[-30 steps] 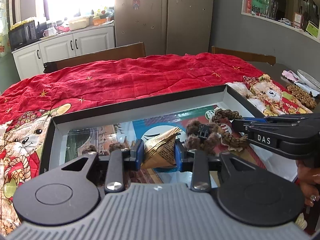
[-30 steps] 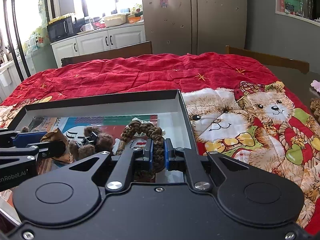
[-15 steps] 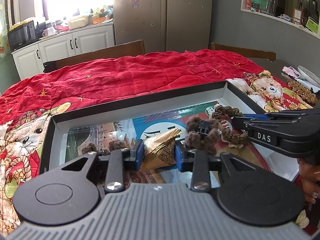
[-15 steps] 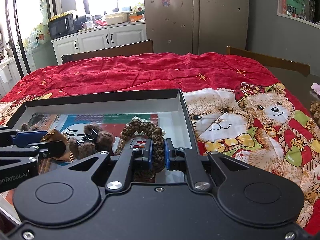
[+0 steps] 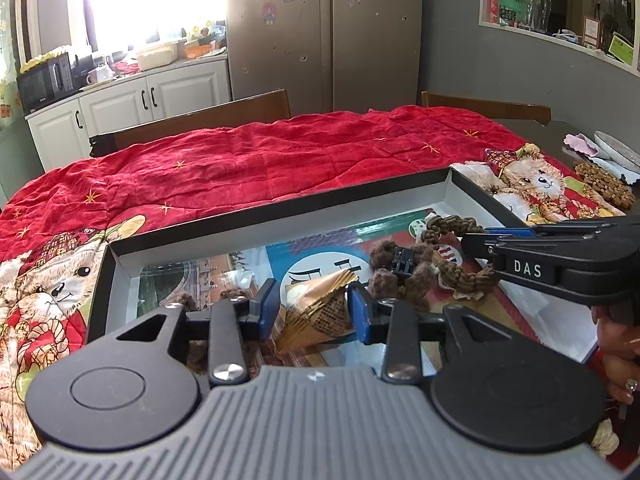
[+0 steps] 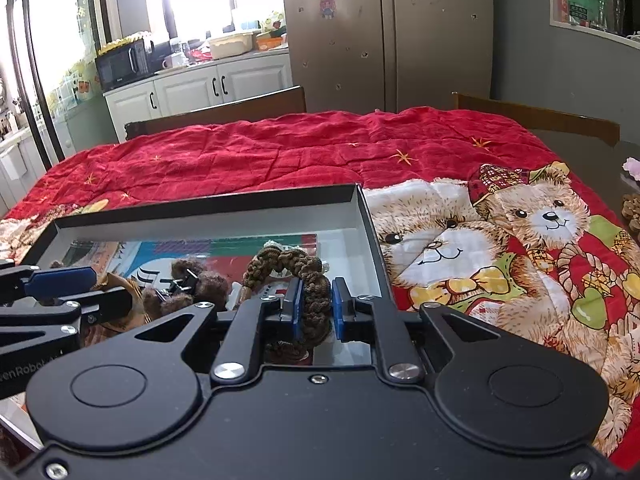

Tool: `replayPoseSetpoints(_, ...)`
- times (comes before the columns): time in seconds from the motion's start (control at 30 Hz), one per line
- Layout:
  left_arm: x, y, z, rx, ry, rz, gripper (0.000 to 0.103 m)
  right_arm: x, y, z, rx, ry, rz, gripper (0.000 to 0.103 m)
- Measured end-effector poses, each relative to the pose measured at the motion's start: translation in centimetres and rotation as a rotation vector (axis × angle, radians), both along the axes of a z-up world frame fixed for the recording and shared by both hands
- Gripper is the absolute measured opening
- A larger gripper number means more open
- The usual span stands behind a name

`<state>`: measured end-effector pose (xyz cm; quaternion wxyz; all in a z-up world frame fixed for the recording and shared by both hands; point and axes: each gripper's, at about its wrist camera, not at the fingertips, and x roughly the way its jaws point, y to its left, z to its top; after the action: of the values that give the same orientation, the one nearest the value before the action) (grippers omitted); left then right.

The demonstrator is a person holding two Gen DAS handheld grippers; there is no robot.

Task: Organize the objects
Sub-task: 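Lower the paper pyramid and open the left gripper while the right releases the rope ring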

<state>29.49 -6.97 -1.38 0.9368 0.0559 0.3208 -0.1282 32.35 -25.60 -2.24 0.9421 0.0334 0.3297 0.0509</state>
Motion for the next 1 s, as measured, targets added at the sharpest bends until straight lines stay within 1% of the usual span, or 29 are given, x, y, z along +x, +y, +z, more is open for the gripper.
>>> replayPoseSetpoints(0.13, -0.2, -0.1, 0.1, -0.002, -0.004, -0.001, 0.057, -0.2, -0.1, 0.3, 0.010, -0.010, 0.003, 0.016)
replayPoseSetpoints(0.2, -0.3, -0.1, 0.2, -0.005, -0.007, -0.002, 0.058, -0.3, 0.0, 0.4, 0.010, -0.016, 0.003, 0.020)
replayPoseSetpoints(0.27, -0.4, -0.1, 0.4, -0.005, -0.015, -0.001, 0.061, -0.3, 0.0, 0.5, 0.010, -0.020, 0.004, 0.027)
replayPoseSetpoints(0.33, -0.5, -0.1, 0.5, -0.003, -0.022, 0.001, 0.063, -0.4, 0.0, 0.6, 0.011, -0.023, 0.004, 0.029)
replayPoseSetpoints(0.6, -0.8, 0.1, 0.9, -0.010, -0.036, 0.005, 0.065, -1.0, 0.4, 1.2, 0.007, -0.046, 0.019, 0.029)
replayPoseSetpoints(0.8, -1.3, 0.2, 1.5, -0.018, -0.049, 0.010, 0.068, -1.5, 0.8, 1.7, 0.000, -0.059, 0.039, 0.029)
replayPoseSetpoints(0.93, -1.8, 0.3, 1.8, -0.014, -0.066, 0.017, 0.073, -2.0, 1.1, 2.0, -0.002, -0.069, 0.052, 0.029)
replayPoseSetpoints(1.0, -2.0, 0.4, 2.0, -0.010, -0.075, 0.024, 0.073, -2.1, 1.1, 2.2, 0.000, -0.073, 0.055, 0.029)
